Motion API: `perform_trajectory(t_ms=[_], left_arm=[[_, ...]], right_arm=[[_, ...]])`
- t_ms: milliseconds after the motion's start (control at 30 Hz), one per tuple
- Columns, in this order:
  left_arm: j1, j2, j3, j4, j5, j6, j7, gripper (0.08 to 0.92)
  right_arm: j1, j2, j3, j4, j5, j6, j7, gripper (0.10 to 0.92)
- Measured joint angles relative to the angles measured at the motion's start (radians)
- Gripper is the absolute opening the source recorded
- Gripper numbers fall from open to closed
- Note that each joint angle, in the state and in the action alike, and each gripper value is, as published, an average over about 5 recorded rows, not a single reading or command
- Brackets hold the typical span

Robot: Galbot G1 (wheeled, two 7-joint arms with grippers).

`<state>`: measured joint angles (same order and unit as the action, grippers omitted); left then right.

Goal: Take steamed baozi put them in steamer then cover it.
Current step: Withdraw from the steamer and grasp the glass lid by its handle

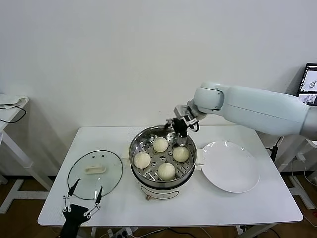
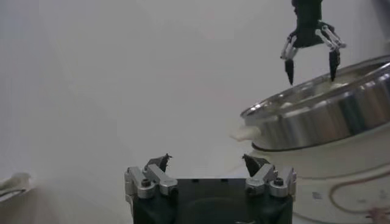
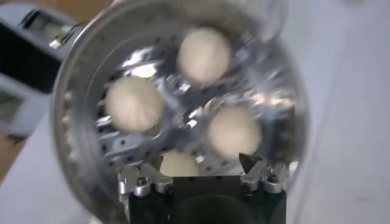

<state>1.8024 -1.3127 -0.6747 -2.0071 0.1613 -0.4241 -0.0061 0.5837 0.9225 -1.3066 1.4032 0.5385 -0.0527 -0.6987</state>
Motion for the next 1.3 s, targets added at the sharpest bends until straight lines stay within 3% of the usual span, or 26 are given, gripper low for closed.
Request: perform_trajectory(t_ms=[300, 533, 900, 1300], left_arm=[[-0.089, 0.021, -0.012, 0.017, 0.111, 0.033, -0.053, 0.823], [-0.168, 0.031, -0.009, 0.058, 0.266, 0.069, -0.113, 0.823], [-0.265, 0.057, -0.006, 0.187, 0.598, 0.126, -0.176, 0.823], [-0.352, 0.041, 0.007, 0.387, 1.011, 0.16, -0.297, 0.823]], right_arm=[[-0.39, -0.127, 0.402, 0.076, -0.022, 0.13, 0.546, 0.823], [-0.817, -0.126, 0.822, 0.112, -0.082, 0.207, 0.794, 0.823], [-1.338, 0.024, 1.311, 0.167, -0.166, 0.298, 0.957, 0.823], [-1.631, 0.187, 1.537, 0.204, -0.247, 0.329, 1.016, 0.823]])
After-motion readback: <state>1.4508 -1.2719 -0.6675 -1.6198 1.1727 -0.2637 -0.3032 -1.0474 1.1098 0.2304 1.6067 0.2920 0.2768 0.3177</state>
